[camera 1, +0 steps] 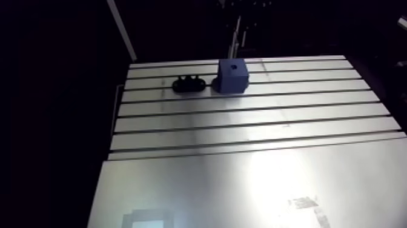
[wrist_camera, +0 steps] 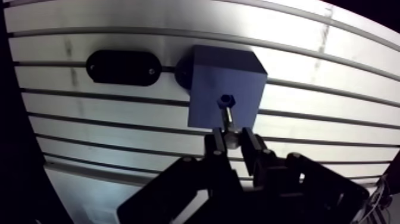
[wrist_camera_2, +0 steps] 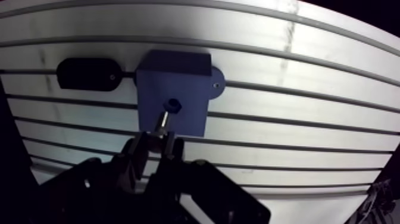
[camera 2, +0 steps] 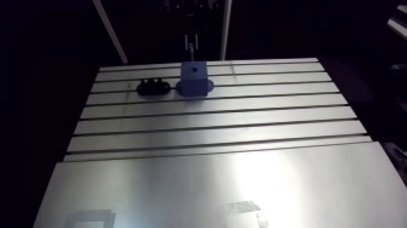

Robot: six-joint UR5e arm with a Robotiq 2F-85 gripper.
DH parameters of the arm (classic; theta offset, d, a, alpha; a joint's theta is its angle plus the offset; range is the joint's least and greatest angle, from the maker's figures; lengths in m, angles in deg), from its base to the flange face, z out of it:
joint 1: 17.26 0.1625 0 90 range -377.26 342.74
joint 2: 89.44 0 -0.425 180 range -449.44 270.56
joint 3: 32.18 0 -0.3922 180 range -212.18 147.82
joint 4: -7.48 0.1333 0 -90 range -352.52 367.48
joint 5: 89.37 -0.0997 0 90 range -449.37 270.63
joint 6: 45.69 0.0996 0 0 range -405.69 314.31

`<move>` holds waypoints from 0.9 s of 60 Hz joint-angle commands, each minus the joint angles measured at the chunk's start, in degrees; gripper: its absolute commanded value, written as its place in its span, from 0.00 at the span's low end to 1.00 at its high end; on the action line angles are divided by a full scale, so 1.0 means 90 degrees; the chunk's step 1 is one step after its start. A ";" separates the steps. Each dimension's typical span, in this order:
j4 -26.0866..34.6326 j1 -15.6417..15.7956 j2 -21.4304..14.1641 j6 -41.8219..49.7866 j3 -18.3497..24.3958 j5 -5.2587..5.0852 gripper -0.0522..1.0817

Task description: Pick up the M10 bolt and insert it into the hex recess until seated.

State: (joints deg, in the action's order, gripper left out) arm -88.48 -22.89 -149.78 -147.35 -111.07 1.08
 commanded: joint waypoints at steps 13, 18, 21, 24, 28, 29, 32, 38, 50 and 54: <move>-0.0181 -0.0019 0.0001 -0.0028 -0.0146 0.0003 0.71; -0.0182 -0.0037 0.0001 -0.0028 -0.0165 0.0003 0.71; -0.0183 -0.0039 0.0001 -0.0028 -0.0165 0.0003 0.70; -0.0183 -0.0039 0.0001 -0.0028 -0.0165 0.0003 0.71; -0.0183 -0.0039 0.0001 -0.0028 -0.0165 0.0013 0.71; -0.0183 -0.0039 0.0001 -0.0028 -0.0165 0.0013 0.71; -0.0183 -0.0039 0.0001 -0.0028 -0.0173 0.0003 0.71; -0.0183 -0.0031 0.0001 -0.0028 -0.0175 0.0003 0.70; -0.0201 -0.0029 0.0001 -0.0018 -0.0194 0.0003 0.71; -0.0210 -0.0029 0.0001 -0.0018 -0.0204 -0.0007 0.71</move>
State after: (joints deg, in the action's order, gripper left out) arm -90.21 -23.17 -149.77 -147.56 -112.74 1.10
